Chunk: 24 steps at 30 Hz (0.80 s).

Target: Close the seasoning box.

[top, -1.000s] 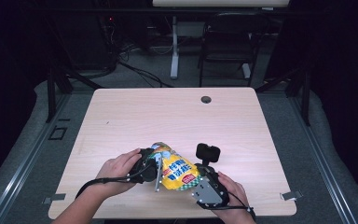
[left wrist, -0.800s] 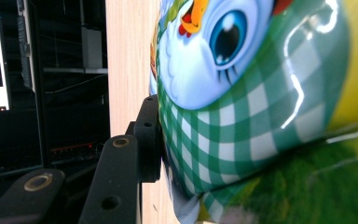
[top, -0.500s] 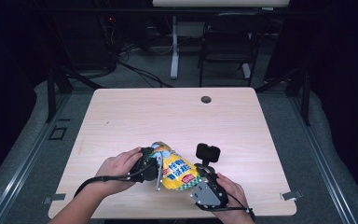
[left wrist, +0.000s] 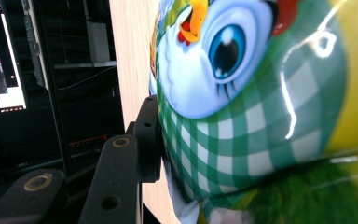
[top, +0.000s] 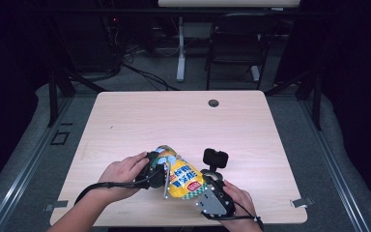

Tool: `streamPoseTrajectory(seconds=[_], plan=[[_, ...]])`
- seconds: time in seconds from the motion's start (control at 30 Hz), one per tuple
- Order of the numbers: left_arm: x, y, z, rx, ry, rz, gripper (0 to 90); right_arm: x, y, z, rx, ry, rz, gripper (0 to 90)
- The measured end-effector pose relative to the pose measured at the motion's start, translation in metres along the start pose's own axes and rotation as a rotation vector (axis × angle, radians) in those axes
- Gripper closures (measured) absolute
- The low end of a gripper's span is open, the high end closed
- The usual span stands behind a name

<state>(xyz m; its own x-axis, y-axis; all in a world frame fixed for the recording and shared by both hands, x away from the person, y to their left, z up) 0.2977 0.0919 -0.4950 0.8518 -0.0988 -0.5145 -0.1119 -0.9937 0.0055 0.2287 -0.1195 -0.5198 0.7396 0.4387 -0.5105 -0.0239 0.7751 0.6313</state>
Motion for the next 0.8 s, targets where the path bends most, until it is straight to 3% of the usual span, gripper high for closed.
streamPoseTrajectory(seconds=[0.27, 0.8], plan=[[-0.003, 0.003, -0.003, 0.042, 0.009, -0.024, 61.4, -0.001, 0.001, -0.002, -0.017, -0.008, -0.008, 71.4], [-0.010, 0.011, -0.009, 0.110, 0.030, -0.070, 61.4, -0.001, -0.001, -0.004, -0.008, -0.016, -0.002, 71.4]])
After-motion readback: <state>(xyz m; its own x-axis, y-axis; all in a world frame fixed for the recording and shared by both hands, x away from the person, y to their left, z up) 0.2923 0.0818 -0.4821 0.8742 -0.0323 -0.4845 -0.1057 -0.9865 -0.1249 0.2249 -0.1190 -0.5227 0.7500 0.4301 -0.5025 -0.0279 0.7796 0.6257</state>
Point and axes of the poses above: each handheld gripper's, and its own axes: x roughly forward along the jaws, y roughly out of its top, z roughly to its right, the point moved 1 cm from there along x, roughly forward along the jaws, and after that the axes turned 6 degrees about y, right-handed, at the moved point
